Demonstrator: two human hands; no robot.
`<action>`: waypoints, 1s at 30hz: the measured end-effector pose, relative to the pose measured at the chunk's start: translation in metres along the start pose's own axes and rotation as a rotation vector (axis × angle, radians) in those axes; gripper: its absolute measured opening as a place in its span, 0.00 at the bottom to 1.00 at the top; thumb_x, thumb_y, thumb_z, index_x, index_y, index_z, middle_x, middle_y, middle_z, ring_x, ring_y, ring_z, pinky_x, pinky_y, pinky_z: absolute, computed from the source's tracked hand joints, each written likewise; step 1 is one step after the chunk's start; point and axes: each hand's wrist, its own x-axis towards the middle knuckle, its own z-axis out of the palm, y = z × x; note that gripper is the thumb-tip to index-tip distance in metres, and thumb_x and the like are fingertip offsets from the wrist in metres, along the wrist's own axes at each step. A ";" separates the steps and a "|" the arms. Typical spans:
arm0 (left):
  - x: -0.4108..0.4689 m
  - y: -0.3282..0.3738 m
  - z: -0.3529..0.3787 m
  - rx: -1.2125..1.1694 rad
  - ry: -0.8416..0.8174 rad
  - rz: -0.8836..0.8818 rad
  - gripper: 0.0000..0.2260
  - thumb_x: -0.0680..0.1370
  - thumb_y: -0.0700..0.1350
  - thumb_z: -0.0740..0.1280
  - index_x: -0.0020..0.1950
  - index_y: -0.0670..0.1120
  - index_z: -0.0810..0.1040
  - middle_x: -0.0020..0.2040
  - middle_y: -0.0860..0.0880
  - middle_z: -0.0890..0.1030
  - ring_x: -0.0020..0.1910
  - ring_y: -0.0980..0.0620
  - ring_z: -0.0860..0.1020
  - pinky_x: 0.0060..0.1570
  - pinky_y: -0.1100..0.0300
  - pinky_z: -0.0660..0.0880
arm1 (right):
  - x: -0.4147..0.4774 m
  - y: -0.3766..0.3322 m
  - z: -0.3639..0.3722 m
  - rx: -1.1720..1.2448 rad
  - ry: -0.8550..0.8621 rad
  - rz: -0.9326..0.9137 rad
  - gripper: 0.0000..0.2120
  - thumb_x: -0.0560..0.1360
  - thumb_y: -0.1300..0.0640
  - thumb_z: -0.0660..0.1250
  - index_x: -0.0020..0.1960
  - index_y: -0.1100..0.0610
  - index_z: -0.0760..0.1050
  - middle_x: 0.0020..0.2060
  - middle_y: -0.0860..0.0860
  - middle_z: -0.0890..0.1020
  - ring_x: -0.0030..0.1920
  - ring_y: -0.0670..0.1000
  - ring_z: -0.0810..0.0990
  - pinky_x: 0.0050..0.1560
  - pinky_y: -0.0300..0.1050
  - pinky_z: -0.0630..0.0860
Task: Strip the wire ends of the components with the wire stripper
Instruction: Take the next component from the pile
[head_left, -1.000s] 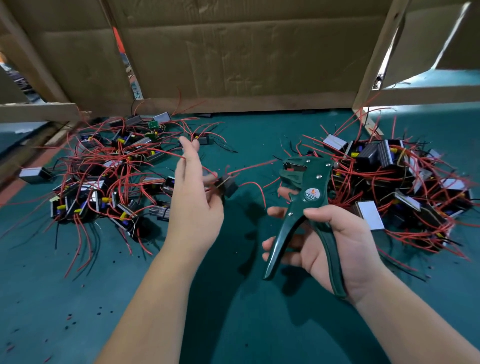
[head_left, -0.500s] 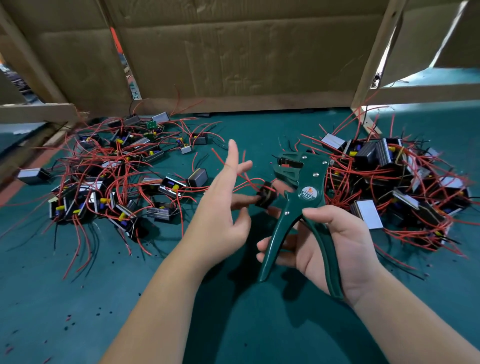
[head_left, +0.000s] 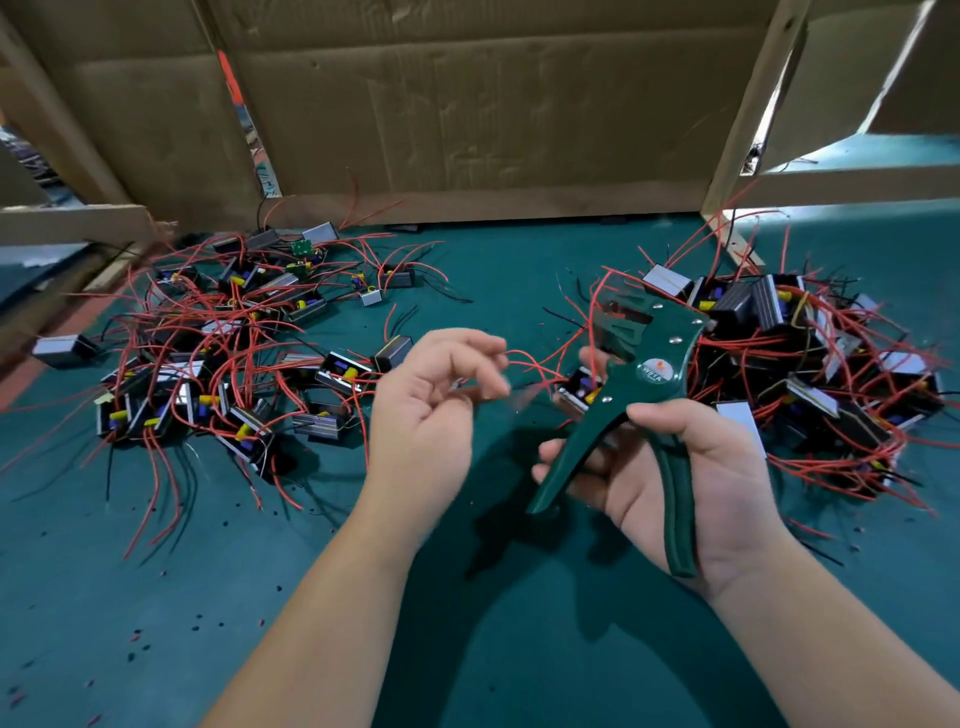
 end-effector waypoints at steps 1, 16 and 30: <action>0.002 -0.001 -0.001 -0.038 0.061 -0.048 0.28 0.67 0.21 0.51 0.31 0.52 0.78 0.45 0.54 0.82 0.47 0.55 0.80 0.45 0.60 0.76 | 0.000 -0.002 0.000 0.024 0.004 -0.024 0.21 0.54 0.58 0.68 0.47 0.62 0.78 0.41 0.63 0.76 0.35 0.63 0.82 0.38 0.58 0.81; 0.012 -0.008 -0.004 0.000 0.380 -0.417 0.33 0.76 0.28 0.58 0.78 0.48 0.55 0.77 0.48 0.58 0.57 0.61 0.76 0.64 0.60 0.69 | -0.006 -0.011 -0.001 0.054 0.036 -0.093 0.17 0.59 0.57 0.65 0.46 0.61 0.78 0.38 0.58 0.77 0.36 0.63 0.82 0.40 0.57 0.81; 0.016 -0.006 -0.026 0.210 0.499 -0.178 0.36 0.75 0.30 0.57 0.77 0.57 0.52 0.75 0.52 0.61 0.59 0.75 0.69 0.59 0.78 0.62 | -0.005 -0.014 -0.003 0.050 0.032 -0.073 0.22 0.59 0.55 0.65 0.52 0.59 0.76 0.50 0.61 0.74 0.38 0.63 0.82 0.41 0.57 0.81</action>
